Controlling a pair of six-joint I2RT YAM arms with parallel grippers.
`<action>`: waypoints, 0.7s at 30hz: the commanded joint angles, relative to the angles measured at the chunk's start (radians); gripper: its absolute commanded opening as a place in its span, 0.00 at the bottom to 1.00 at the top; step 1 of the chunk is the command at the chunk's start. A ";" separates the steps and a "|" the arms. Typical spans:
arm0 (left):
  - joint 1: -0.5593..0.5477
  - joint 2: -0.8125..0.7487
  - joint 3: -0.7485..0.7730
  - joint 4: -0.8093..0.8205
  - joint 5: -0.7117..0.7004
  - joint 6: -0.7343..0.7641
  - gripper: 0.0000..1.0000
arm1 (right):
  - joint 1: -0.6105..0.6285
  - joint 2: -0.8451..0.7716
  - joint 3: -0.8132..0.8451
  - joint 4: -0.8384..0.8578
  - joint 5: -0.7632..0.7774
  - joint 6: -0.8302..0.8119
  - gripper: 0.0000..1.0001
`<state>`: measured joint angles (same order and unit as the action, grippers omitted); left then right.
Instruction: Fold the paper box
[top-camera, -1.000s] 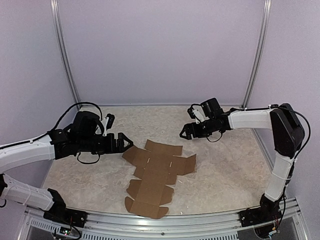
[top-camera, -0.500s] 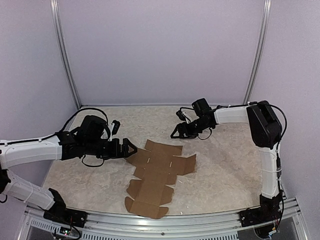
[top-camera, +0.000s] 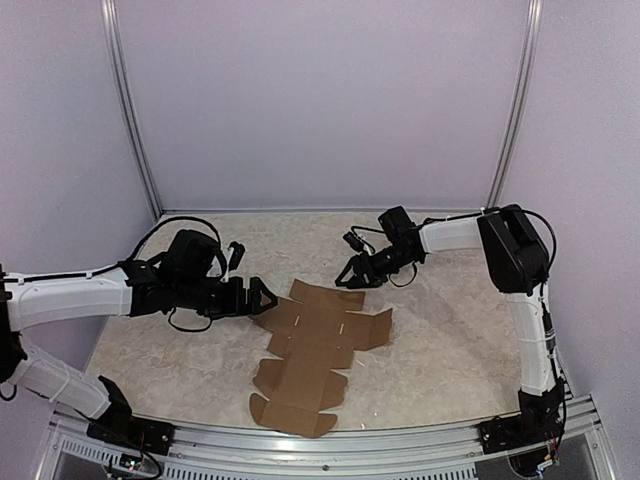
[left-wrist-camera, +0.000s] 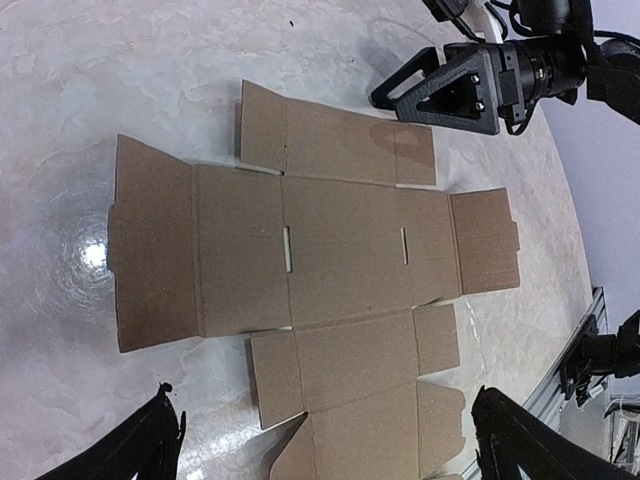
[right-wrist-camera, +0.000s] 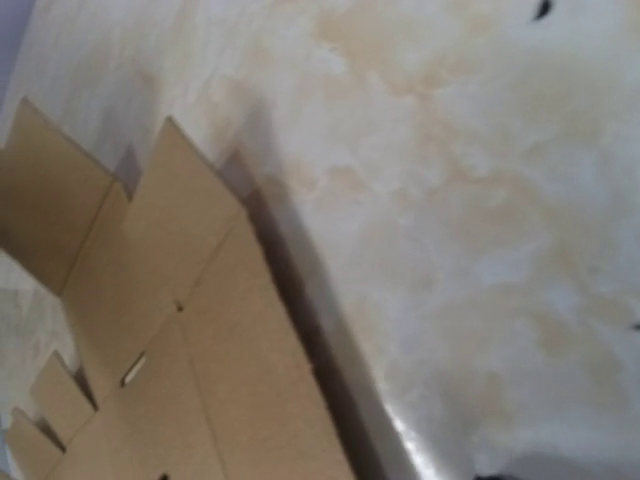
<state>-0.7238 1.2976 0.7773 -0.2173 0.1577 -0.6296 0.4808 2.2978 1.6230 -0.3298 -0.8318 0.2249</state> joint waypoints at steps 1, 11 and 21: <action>0.010 0.012 0.028 -0.005 0.016 0.015 0.99 | -0.005 0.063 0.002 -0.074 -0.044 -0.027 0.64; 0.021 0.002 0.034 -0.021 0.020 0.022 0.99 | 0.014 0.099 0.012 -0.119 -0.084 -0.067 0.56; 0.026 -0.005 0.042 -0.031 0.020 0.027 0.99 | 0.036 0.116 0.018 -0.140 -0.083 -0.080 0.44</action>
<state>-0.7055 1.2984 0.7929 -0.2207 0.1711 -0.6220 0.4946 2.3478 1.6451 -0.3786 -0.9619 0.1547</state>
